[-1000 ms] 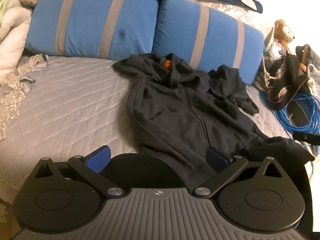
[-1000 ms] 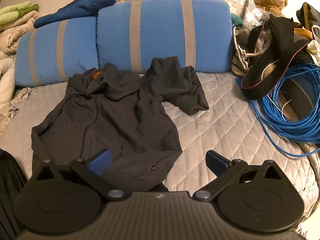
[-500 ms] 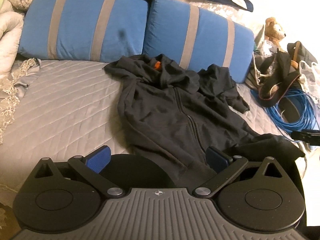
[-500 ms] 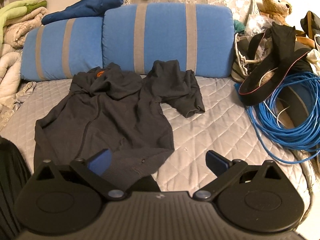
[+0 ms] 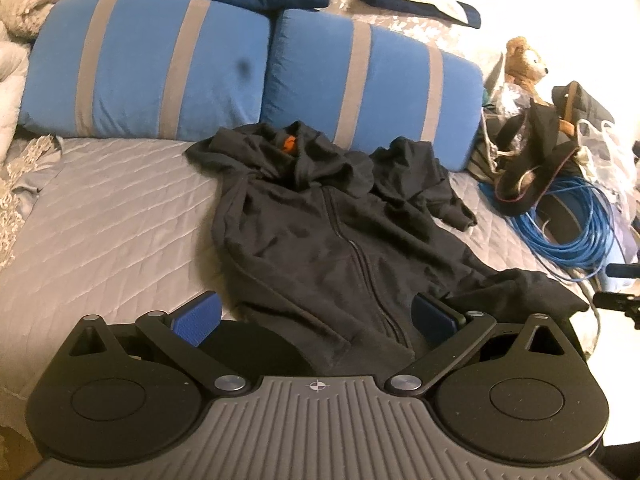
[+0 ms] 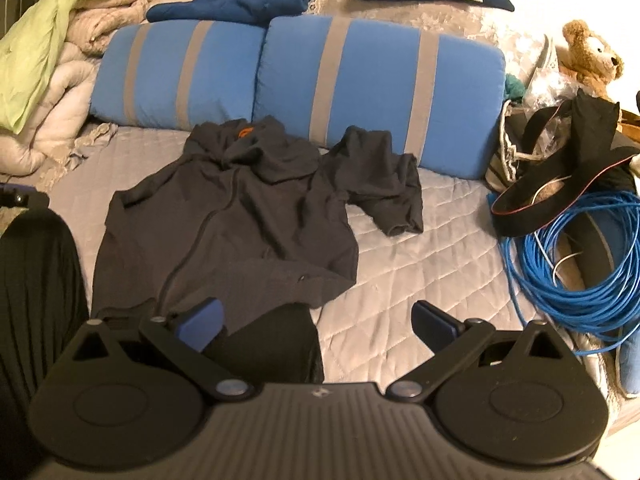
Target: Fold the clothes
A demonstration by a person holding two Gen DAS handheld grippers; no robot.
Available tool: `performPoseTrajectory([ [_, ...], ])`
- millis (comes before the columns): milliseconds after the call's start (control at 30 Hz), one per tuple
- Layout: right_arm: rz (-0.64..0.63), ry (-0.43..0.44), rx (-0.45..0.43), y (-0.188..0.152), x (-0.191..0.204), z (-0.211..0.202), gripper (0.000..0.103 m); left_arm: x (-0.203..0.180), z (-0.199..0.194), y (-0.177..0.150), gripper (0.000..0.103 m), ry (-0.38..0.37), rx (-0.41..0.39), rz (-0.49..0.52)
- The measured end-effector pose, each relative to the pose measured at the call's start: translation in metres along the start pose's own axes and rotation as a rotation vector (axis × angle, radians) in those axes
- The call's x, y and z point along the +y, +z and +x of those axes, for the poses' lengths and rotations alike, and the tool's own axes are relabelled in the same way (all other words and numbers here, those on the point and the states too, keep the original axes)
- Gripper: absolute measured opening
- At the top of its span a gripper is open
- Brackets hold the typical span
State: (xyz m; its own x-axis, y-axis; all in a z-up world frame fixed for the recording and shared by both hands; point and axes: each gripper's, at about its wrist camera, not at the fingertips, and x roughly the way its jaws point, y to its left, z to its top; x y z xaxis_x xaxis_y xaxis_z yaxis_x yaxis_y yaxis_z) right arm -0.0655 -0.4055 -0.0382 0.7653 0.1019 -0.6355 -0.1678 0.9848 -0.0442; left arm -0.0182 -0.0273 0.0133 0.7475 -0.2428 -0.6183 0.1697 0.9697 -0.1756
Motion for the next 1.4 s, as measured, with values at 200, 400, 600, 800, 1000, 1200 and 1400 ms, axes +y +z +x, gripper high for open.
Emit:
performPoseTrajectory([
  [200,-0.045,0.001,0.015,-0.008,0.012,0.004,0.102,-0.003,-0.001,-0.002,0.103,-0.009,-0.005,0.012],
  [400,-0.082,-0.046,0.007,-0.005,0.023,0.009,0.102,-0.003,-0.001,-0.004,0.103,-0.008,-0.009,0.011],
  [600,-0.054,-0.068,-0.010,0.001,0.022,0.009,0.102,-0.005,-0.003,-0.004,0.103,-0.018,-0.015,0.023],
  [800,-0.088,-0.139,-0.023,0.004,0.033,0.011,0.102,-0.006,-0.003,-0.004,0.103,-0.026,-0.017,0.022],
  [1000,-0.184,-0.221,-0.025,0.006,0.054,0.020,0.102,-0.008,-0.004,-0.004,0.103,-0.029,-0.022,0.021],
  [1200,-0.271,-0.253,-0.029,0.005,0.073,0.021,0.093,-0.008,-0.005,-0.004,0.103,-0.039,-0.027,0.013],
  [1400,-0.400,-0.344,-0.008,0.004,0.088,0.014,0.092,-0.010,-0.003,-0.005,0.103,-0.044,-0.021,0.012],
])
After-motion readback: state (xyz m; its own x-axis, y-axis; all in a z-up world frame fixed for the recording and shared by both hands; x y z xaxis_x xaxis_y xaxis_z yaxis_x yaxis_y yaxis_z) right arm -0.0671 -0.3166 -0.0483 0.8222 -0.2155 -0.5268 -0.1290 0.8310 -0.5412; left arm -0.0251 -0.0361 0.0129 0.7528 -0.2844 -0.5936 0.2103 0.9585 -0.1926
